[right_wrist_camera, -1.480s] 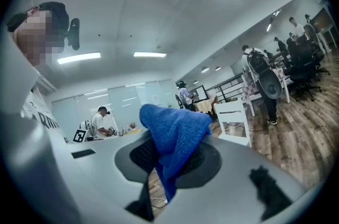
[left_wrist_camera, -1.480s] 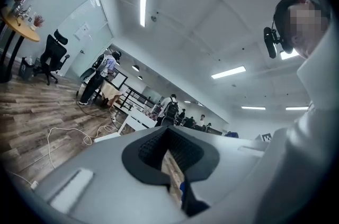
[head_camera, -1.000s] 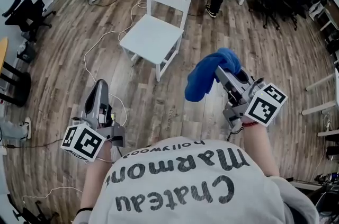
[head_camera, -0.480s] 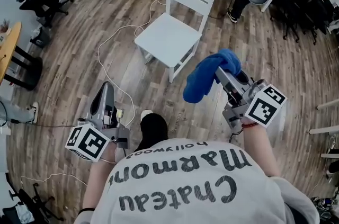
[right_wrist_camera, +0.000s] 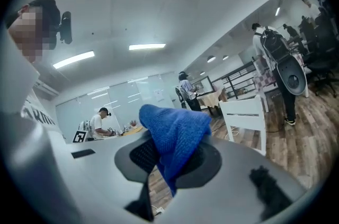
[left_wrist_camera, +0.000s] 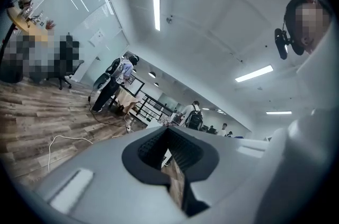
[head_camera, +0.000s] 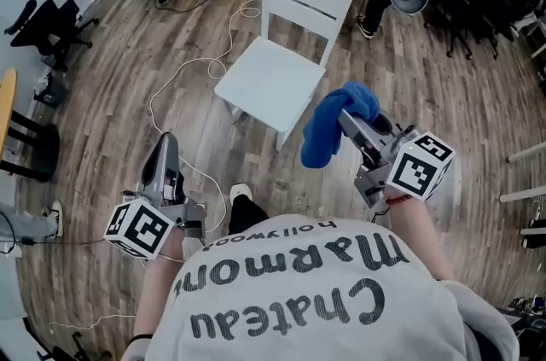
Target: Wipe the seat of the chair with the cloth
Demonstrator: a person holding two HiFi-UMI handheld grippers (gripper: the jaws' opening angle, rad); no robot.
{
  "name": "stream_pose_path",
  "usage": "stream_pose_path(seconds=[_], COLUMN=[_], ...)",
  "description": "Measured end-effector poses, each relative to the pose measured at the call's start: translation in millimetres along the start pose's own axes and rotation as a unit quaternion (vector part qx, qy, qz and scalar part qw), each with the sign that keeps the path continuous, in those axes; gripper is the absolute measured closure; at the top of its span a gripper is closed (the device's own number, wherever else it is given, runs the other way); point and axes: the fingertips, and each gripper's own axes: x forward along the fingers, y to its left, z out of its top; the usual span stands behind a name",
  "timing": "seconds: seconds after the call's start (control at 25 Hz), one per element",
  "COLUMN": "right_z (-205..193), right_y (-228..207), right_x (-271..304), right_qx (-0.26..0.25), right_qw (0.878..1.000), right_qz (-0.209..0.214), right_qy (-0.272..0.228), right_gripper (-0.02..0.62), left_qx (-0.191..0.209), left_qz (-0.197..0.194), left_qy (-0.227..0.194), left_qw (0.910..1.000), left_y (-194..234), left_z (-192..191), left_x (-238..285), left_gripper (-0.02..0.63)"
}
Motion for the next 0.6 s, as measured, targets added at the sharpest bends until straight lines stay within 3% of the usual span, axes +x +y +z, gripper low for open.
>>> stream_pose_path(seconds=[0.2, 0.36, 0.6], right_z=[27, 42, 50], right_y=[-14, -23, -27], right_x=[54, 95, 149], right_qx=[0.012, 0.001, 0.005], right_qw=[0.999, 0.996, 0.993], right_qz=[-0.045, -0.079, -0.103], right_qy=[-0.026, -0.037, -0.065], right_gripper=[0.517, 0.517, 0.517], left_qx=[0.031, 0.063, 0.061], left_qz=[-0.057, -0.12, -0.165], left_qy=[0.052, 0.114, 0.135], left_qw=[0.9966, 0.9841, 0.975], left_y=[34, 50, 78], left_z=[33, 45, 63], left_x=[52, 91, 129], left_gripper=[0.597, 0.597, 0.597])
